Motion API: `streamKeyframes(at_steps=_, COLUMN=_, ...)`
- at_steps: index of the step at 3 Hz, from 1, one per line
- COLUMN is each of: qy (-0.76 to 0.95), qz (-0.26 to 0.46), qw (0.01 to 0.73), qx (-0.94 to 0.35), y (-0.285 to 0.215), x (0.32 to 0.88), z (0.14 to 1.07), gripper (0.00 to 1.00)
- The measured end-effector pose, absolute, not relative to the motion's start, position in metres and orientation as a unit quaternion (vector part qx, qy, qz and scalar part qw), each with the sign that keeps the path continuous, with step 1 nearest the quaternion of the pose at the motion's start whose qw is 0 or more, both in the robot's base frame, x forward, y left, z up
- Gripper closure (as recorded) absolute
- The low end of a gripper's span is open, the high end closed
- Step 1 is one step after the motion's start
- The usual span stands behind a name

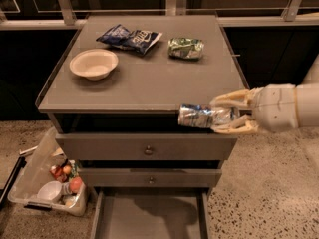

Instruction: Pick redbull can from bottom drawer and place on counter

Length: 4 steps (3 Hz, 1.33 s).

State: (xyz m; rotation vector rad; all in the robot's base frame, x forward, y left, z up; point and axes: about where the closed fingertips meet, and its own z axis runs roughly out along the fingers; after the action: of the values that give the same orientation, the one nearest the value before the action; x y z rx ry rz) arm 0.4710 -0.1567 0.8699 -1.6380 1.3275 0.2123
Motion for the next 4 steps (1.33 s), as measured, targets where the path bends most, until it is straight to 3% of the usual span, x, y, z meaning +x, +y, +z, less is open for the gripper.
streamKeyframes(at_steps=1, qy=0.540, qz=0.077, qw=0.510, qx=-0.665, y=-0.171, x=0.492, z=0.914, gripper=1.00)
streamKeyframes(at_steps=3, qy=0.547, qz=0.081, qw=0.513, qx=-0.656, y=-0.172, x=0.505, z=0.911, gripper=1.00)
streamKeyframes(at_steps=4, qy=0.560, qz=0.078, qw=0.522, qx=-0.638, y=-0.180, x=0.544, z=0.915, gripper=1.00)
